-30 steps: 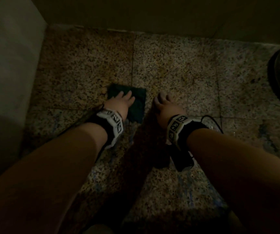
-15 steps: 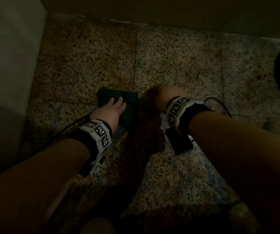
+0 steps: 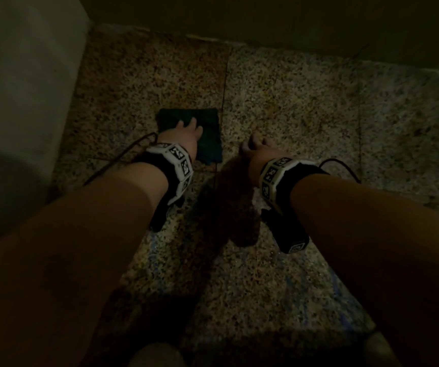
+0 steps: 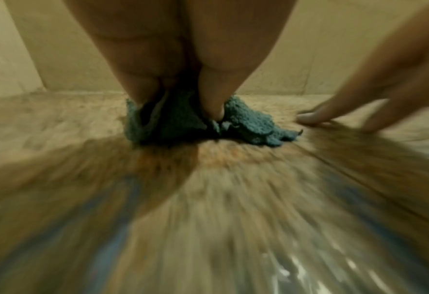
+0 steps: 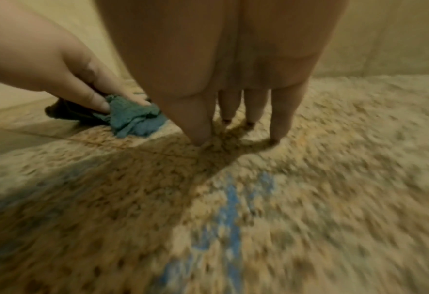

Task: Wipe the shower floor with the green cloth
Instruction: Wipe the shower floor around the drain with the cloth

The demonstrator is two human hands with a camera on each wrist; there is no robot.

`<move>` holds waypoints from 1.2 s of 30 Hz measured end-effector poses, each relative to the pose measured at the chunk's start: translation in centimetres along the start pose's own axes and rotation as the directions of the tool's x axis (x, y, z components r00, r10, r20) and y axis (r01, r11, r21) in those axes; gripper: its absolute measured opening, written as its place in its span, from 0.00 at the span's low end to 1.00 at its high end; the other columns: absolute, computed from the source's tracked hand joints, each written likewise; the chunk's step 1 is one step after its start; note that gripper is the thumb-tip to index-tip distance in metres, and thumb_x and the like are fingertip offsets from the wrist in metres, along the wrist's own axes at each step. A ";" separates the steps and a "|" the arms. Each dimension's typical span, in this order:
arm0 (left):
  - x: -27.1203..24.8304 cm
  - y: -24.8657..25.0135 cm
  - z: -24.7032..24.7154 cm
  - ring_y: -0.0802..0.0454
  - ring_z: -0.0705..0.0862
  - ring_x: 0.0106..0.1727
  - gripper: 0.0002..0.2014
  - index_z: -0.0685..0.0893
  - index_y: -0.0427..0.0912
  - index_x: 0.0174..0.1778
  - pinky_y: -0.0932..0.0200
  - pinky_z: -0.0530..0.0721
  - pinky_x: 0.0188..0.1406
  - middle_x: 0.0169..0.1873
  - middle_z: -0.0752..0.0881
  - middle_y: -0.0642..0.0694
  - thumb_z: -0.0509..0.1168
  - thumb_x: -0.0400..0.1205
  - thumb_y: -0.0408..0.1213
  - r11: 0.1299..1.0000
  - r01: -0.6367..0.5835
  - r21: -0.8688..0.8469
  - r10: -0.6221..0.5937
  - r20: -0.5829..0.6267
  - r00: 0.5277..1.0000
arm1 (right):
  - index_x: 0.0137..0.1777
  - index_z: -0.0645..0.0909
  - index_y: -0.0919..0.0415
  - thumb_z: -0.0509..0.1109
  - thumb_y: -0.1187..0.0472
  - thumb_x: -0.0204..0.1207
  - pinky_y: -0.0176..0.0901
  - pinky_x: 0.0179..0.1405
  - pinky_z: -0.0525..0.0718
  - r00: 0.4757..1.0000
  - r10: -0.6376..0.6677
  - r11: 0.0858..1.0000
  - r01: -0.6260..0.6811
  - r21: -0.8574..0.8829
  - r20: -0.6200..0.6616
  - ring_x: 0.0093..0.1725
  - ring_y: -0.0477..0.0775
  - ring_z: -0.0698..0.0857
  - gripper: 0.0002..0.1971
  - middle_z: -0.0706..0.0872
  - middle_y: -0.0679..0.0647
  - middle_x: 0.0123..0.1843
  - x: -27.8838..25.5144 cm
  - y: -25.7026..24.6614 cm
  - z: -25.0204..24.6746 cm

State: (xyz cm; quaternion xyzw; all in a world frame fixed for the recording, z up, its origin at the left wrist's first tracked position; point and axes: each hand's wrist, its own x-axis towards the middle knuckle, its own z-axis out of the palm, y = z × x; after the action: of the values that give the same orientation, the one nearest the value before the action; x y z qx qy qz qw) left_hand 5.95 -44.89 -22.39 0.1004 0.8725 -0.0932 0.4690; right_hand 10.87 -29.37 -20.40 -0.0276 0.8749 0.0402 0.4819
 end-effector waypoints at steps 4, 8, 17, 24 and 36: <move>-2.0 -0.7 3.0 0.41 0.39 0.83 0.44 0.39 0.45 0.83 0.41 0.60 0.78 0.82 0.33 0.46 0.60 0.80 0.18 0.998 -0.059 -0.033 0.059 0.014 0.998 | 0.84 0.51 0.59 0.59 0.52 0.84 0.61 0.71 0.68 0.999 0.035 0.998 -0.036 -0.043 -0.036 0.81 0.66 0.57 0.32 0.48 0.60 0.85 -1.1 -1.8 -1.0; -3.3 -2.1 5.5 0.43 0.37 0.83 0.45 0.39 0.44 0.83 0.44 0.53 0.78 0.81 0.32 0.46 0.61 0.80 0.19 0.994 -0.091 -0.059 0.093 0.033 0.995 | 0.84 0.37 0.48 0.62 0.48 0.82 0.67 0.77 0.59 0.981 -0.067 0.996 0.054 -0.076 -0.184 0.83 0.64 0.42 0.41 0.33 0.52 0.85 -0.8 -3.8 -1.3; 1.1 -4.1 0.8 0.39 0.38 0.82 0.47 0.38 0.45 0.83 0.37 0.53 0.79 0.82 0.33 0.43 0.67 0.80 0.26 0.996 0.039 -0.077 -0.038 0.018 0.999 | 0.79 0.28 0.36 0.62 0.41 0.80 0.78 0.74 0.55 0.997 -0.055 0.997 0.058 0.044 -0.061 0.81 0.64 0.31 0.44 0.25 0.44 0.82 2.2 -2.2 1.3; 1.2 -4.1 0.8 0.37 0.40 0.82 0.45 0.38 0.43 0.83 0.36 0.55 0.78 0.82 0.35 0.42 0.66 0.81 0.27 0.995 0.030 -0.090 -0.031 -0.002 1.000 | 0.79 0.28 0.36 0.60 0.36 0.78 0.76 0.74 0.58 0.997 -0.053 0.998 0.054 0.034 -0.053 0.82 0.64 0.32 0.44 0.25 0.44 0.82 2.4 -2.1 1.2; -1.6 -4.8 5.6 0.41 0.38 0.83 0.46 0.39 0.45 0.83 0.42 0.58 0.77 0.81 0.32 0.46 0.61 0.79 0.17 0.986 -0.040 -0.160 0.041 0.001 0.999 | 0.82 0.32 0.43 0.63 0.41 0.80 0.68 0.79 0.54 0.994 -0.024 0.999 0.028 0.038 -0.105 0.82 0.66 0.35 0.44 0.27 0.52 0.83 2.3 -5.8 0.0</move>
State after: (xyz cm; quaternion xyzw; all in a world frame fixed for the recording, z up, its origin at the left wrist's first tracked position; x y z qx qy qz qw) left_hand 10.02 -51.11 -23.70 0.0799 0.8739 -0.0135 0.4793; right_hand 10.17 -35.21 -22.57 -0.0318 0.8990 0.0153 0.4365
